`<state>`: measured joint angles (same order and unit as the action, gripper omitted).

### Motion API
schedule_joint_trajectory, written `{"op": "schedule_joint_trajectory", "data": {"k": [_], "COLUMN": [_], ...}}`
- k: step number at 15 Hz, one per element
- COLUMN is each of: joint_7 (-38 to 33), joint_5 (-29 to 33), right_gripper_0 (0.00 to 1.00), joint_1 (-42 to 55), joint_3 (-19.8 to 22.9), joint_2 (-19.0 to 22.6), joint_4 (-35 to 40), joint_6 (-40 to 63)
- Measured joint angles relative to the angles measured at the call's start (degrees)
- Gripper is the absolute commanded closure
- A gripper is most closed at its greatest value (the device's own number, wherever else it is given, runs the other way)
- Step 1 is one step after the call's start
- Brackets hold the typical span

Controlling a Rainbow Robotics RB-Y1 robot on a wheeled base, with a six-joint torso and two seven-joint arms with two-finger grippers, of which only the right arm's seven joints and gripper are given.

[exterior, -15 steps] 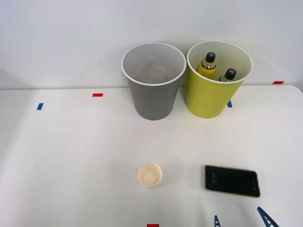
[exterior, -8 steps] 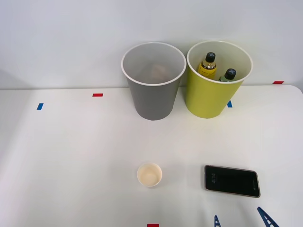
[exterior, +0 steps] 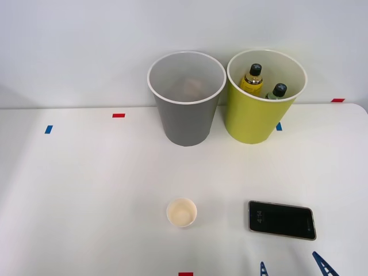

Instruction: Put cans in the gray bin, plastic bottles in the light green bin

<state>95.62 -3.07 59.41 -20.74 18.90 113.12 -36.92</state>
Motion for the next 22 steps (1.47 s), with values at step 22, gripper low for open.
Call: {"op": "schedule_joint_trajectory", "data": {"k": [22], "joint_7": [0.00], "joint_5": [0.00], "right_gripper_0": [0.00], "joint_1": [0.00], "joint_3": [0.00], "joint_2": [0.00], "joint_4": [0.00], "joint_6": [0.00]}}
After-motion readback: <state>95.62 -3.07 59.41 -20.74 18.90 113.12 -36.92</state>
